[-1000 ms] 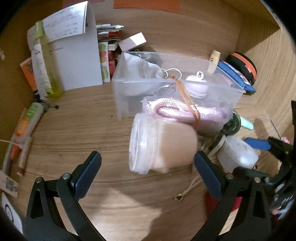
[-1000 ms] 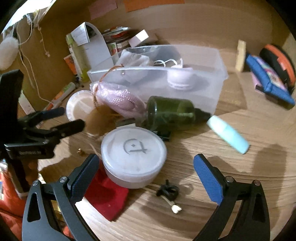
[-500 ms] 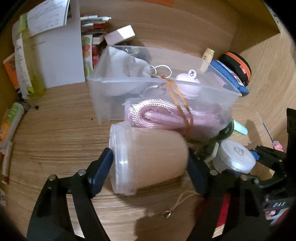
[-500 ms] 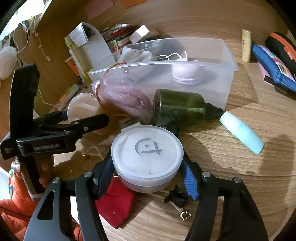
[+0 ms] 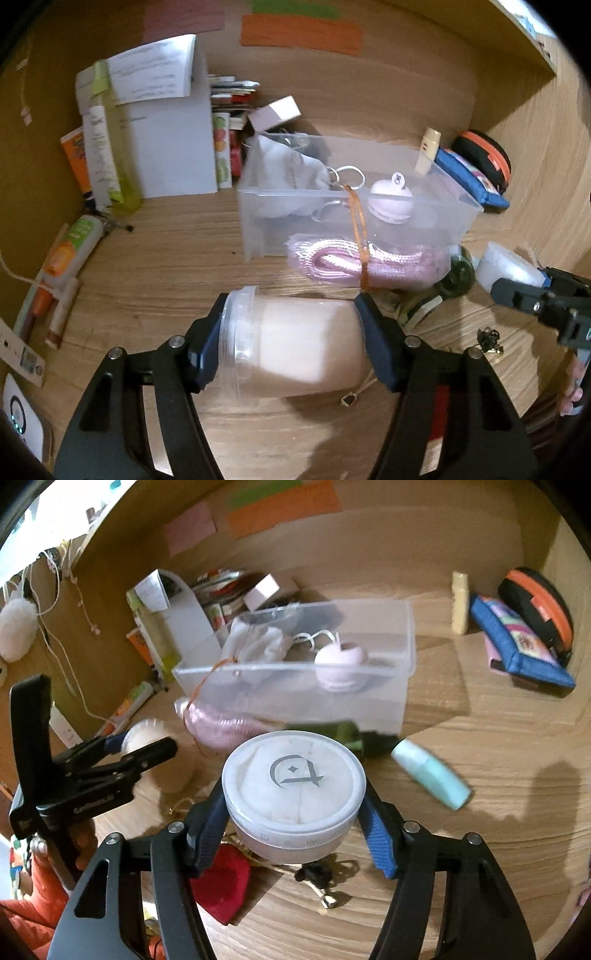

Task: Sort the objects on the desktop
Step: 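Grasp the white lidded jar with the right gripper while the left gripper grasps the cream cylinder jar, then lower both held jars into the clear box and open both grippers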

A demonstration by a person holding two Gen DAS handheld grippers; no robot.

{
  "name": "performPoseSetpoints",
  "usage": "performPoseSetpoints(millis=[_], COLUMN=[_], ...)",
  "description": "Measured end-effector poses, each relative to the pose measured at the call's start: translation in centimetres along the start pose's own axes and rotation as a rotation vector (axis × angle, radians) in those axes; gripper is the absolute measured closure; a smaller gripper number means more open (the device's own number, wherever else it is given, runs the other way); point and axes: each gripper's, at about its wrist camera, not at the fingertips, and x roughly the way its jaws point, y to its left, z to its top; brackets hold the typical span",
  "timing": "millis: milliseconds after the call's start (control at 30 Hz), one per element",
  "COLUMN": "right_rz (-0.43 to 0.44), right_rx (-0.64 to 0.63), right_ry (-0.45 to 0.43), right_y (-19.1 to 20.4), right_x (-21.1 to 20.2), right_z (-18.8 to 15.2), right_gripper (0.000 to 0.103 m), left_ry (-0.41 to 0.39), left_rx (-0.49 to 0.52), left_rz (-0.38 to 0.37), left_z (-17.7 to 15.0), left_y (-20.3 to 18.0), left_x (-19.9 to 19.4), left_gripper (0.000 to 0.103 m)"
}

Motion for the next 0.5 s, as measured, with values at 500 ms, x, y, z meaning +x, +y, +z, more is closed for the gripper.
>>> performPoseSetpoints(millis=[500], right_rz=[-0.052], right_rx=[-0.025], right_ry=[-0.127], right_y=[-0.5], right_x=[-3.3], right_z=[3.6], right_gripper=[0.041], left_ry=[-0.182], left_rx=[-0.074], left_rz=[-0.021], left_z=[3.6], left_y=[2.5], left_x=[-5.6], left_gripper=[0.037])
